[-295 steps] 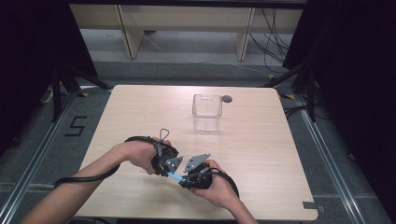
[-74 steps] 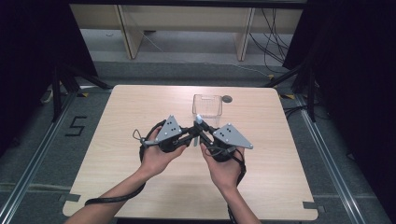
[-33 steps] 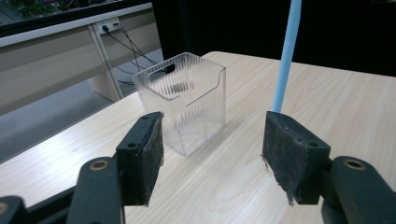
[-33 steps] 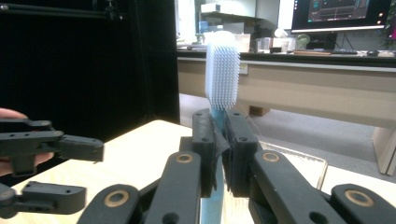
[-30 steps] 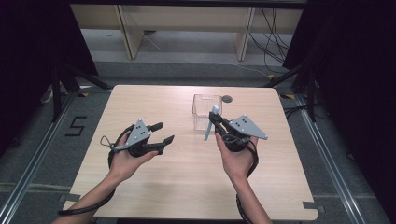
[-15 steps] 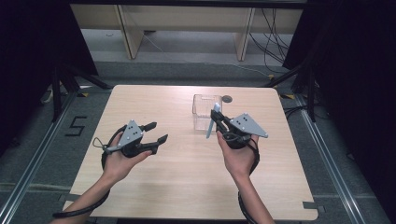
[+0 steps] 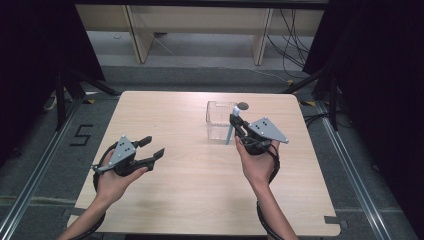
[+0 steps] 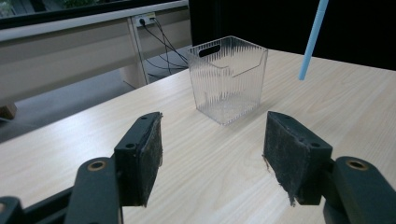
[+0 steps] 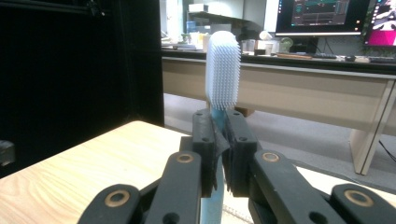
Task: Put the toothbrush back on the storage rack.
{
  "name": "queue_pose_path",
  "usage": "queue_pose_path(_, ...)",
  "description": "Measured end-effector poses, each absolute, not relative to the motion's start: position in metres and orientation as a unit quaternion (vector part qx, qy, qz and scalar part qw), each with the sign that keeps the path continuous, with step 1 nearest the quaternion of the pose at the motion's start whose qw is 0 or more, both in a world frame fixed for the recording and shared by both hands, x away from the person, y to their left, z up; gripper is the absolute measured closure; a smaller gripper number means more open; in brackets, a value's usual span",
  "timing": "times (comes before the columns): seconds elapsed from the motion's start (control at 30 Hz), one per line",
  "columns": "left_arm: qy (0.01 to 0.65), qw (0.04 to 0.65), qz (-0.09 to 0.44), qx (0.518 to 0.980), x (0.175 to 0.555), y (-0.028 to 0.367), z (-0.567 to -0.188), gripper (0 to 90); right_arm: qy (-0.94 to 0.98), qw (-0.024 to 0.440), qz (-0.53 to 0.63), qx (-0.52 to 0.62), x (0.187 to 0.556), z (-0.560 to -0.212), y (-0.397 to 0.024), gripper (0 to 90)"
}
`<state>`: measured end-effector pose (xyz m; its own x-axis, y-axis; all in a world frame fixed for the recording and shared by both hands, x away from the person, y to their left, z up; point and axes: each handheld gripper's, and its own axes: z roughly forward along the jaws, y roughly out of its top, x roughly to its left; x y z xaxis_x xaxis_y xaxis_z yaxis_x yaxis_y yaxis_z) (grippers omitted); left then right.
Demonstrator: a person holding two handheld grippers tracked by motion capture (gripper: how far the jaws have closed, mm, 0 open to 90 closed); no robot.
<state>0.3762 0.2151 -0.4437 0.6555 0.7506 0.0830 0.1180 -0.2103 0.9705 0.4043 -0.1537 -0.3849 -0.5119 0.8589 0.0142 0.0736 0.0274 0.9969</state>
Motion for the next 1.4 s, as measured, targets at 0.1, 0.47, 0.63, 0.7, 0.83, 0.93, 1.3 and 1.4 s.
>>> queue_pose_path(0.1,0.304,0.56,0.285,0.716,0.373,0.219,-0.452,36.7,0.634,0.328,0.596,0.368,0.407,-0.385,-0.155,84.8)
queue_pose_path(0.47,0.341,0.554,0.293,0.701,0.359,0.235,-0.489,36.7,0.634,0.338,0.591,0.367,0.413,-0.383,-0.159,84.8)
queue_pose_path(0.63,0.346,0.553,0.297,0.697,0.357,0.238,-0.497,36.5,0.631,0.338,0.588,0.376,0.414,-0.381,-0.161,84.8)
queue_pose_path(0.7,0.346,0.553,0.298,0.697,0.357,0.238,-0.498,36.4,0.629,0.34,0.59,0.375,0.415,-0.381,-0.161,84.8)
queue_pose_path(0.83,0.343,0.554,0.296,0.699,0.357,0.24,-0.507,36.1,0.628,0.342,0.589,0.377,0.417,-0.376,-0.162,84.7)
queue_pose_path(0.93,0.349,0.549,0.296,0.7,0.356,0.24,-0.509,35.9,0.627,0.34,0.592,0.376,0.42,-0.374,-0.162,84.7)
queue_pose_path(1.3,0.346,0.548,0.295,0.702,0.356,0.237,-0.514,35.4,0.62,0.361,0.586,0.377,0.434,-0.365,-0.166,84.7)
queue_pose_path(1.4,0.346,0.549,0.296,0.701,0.356,0.237,-0.514,35.3,0.617,0.355,0.587,0.385,0.438,-0.363,-0.167,84.7)
